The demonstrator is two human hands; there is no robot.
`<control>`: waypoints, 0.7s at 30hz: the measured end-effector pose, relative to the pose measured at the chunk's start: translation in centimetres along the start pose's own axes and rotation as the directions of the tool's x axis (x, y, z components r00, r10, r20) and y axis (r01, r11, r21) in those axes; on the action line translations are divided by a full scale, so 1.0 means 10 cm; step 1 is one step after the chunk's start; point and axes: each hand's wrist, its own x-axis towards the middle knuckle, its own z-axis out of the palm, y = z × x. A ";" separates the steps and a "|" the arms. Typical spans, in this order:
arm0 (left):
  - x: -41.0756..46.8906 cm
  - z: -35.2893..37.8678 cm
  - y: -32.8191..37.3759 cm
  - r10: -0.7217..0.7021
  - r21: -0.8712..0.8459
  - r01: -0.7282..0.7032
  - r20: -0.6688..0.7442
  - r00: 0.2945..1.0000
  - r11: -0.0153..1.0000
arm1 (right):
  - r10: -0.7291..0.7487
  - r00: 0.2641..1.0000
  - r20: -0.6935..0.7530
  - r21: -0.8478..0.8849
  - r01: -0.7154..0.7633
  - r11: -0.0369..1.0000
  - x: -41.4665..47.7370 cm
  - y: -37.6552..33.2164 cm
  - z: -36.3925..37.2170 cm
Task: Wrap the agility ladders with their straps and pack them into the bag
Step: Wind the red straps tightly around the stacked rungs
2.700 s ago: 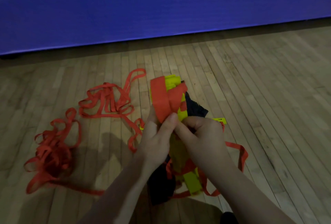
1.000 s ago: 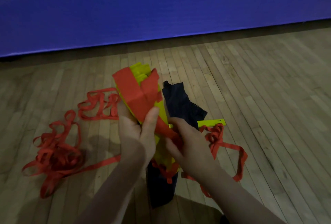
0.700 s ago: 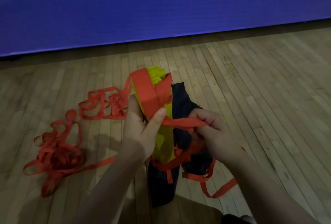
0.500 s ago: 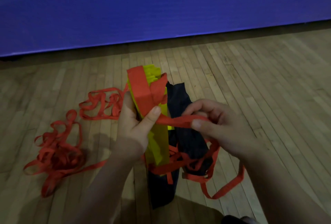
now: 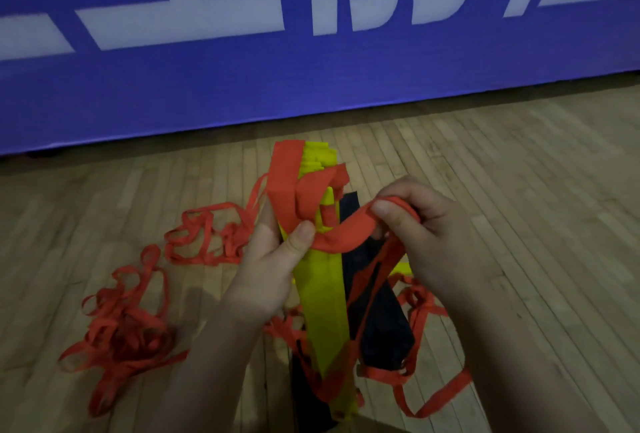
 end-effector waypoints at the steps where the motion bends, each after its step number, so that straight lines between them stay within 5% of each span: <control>1: 0.03 0.05 0.10 0.000 -0.043 0.000 -0.003 1.000 0.999 | -0.023 1.000 -0.006 0.030 0.023 0.999 0.06 -0.09 -0.01; 8: 0.39 0.56 1.26 0.078 -0.307 -0.046 0.093 0.993 0.950 | -0.121 0.984 -0.132 0.289 0.155 0.945 0.51 -1.25 -0.05; 11: 0.45 0.73 1.92 0.057 -0.298 0.007 0.208 0.977 0.955 | -0.126 0.991 0.046 0.484 0.089 0.871 0.66 -1.83 -0.22; 14: 0.43 0.87 2.60 0.041 -0.319 0.064 0.313 0.949 0.945 | -0.207 0.964 0.170 0.405 0.123 0.906 0.81 -2.48 -0.35; 21: 0.20 1.03 3.63 0.105 -0.297 0.174 0.729 0.676 0.939 | -0.280 0.848 0.451 0.181 0.221 0.958 0.74 -3.74 -0.36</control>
